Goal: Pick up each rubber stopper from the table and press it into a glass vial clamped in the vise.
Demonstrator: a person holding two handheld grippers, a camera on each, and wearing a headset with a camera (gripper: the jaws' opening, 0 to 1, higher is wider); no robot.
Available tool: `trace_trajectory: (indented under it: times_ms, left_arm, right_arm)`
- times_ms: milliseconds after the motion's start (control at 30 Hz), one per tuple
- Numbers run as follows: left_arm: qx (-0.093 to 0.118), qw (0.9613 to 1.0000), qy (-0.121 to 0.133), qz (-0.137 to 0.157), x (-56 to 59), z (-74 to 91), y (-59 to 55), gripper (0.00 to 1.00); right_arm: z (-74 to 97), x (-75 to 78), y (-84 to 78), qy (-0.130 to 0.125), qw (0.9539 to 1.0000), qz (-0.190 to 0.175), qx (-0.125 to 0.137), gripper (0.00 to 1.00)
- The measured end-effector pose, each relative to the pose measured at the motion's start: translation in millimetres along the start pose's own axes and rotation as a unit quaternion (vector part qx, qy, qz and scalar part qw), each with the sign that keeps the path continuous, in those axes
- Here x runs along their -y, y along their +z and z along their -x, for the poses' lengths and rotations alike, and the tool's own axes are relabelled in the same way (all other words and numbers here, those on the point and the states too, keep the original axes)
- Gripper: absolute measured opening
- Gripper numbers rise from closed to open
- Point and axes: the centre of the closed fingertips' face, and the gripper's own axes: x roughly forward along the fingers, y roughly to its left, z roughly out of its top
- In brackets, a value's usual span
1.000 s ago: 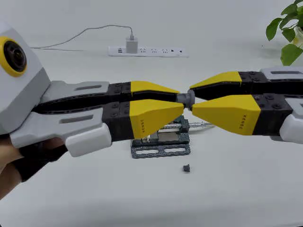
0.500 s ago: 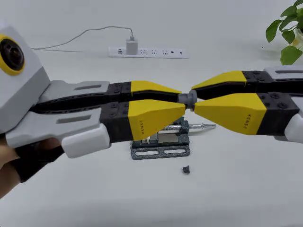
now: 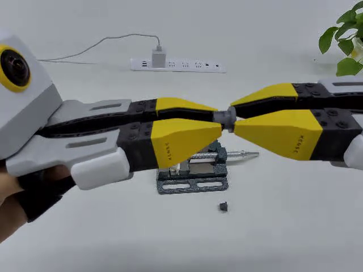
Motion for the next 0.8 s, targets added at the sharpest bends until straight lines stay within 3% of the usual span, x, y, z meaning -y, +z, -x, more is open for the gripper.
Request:
trace_trajectory:
  times_ms: [367, 800]
  left_arm:
    - [-0.002, 0.9999, 0.008, -0.006, -2.8, 2.7, -2.3, 0.03]
    - [-0.033, 0.9983, 0.035, -0.032, -8.7, 7.9, -15.7, 0.07]
  right_arm:
    - [-2.1, 2.7, -2.6, -0.008, 0.9999, 0.003, -0.009, 0.05]
    - [-5.3, 9.7, -12.4, -0.013, 0.9996, -0.011, -0.021, 0.05]
